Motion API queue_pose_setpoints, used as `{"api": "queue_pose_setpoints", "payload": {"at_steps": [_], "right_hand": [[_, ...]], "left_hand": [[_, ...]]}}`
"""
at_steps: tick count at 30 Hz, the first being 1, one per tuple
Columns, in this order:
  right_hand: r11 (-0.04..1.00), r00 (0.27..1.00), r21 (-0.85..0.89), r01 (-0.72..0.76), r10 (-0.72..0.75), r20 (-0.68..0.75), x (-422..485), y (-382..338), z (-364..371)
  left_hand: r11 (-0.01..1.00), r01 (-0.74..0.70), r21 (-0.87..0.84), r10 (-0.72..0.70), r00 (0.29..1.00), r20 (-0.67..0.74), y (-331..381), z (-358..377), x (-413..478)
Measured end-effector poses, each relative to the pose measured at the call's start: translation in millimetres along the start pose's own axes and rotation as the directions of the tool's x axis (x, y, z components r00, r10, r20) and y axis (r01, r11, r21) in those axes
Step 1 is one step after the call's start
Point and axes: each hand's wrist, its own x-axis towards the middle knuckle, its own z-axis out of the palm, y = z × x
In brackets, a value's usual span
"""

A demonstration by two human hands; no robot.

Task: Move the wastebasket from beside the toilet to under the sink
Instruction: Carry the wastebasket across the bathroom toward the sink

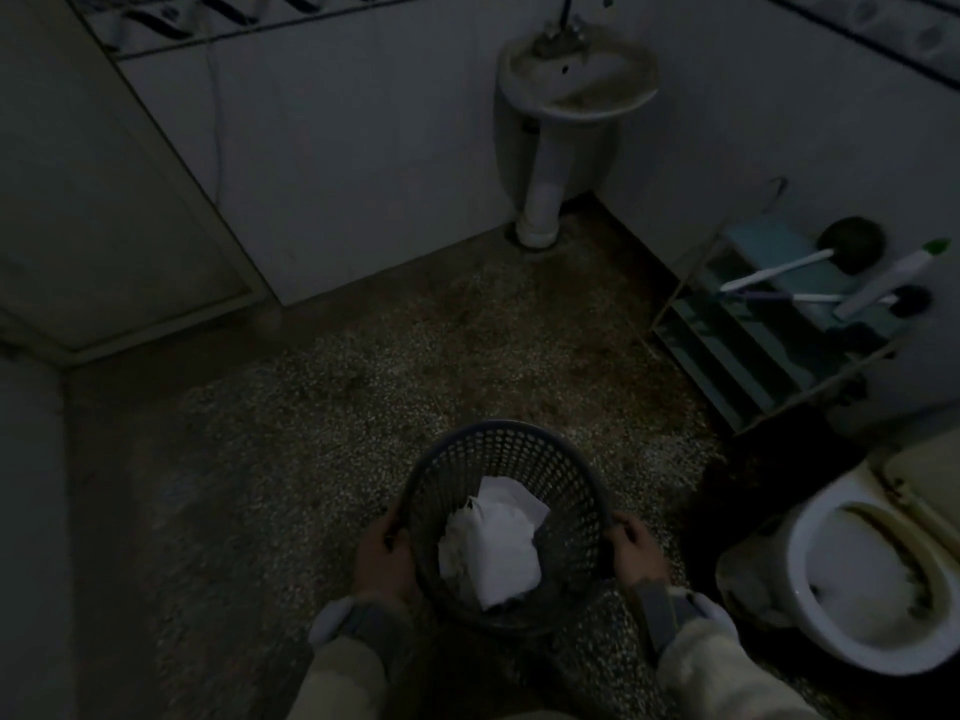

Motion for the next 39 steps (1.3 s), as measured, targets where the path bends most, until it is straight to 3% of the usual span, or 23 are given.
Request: {"api": "queue_pose_setpoints", "payload": {"at_steps": [6,15,22,32,39], "right_hand": [[0.999,1.000,0.045,0.026,-0.026,0.013,24.3,-65.6,34.3],[0.998,0.999,0.049,0.036,-0.037,0.029,54.5,-122.1,61.5],[0.997,0.997,0.075,-0.018,0.012,0.080,104.7,-173.4,64.8],[0.996,0.995,0.083,0.034,-0.042,0.088,196.6,-274.1,42.0],[0.999,0.989,0.022,0.043,-0.045,0.144,247.0,-320.4,46.6]], "left_hand": [[0.999,-0.052,0.012,0.052,0.997,-0.049,42.2,-26.7,56.4],[0.998,0.041,-0.049,-0.045,0.996,-0.072,63.3,-36.8,109.7],[0.991,0.097,-0.092,-0.104,0.992,-0.070,97.5,-19.4,154.8],[0.972,0.140,-0.187,-0.160,0.982,-0.099,131.6,33.8,255.1],[0.982,0.119,-0.144,-0.140,0.979,-0.147,225.8,40.0,272.9]]}}
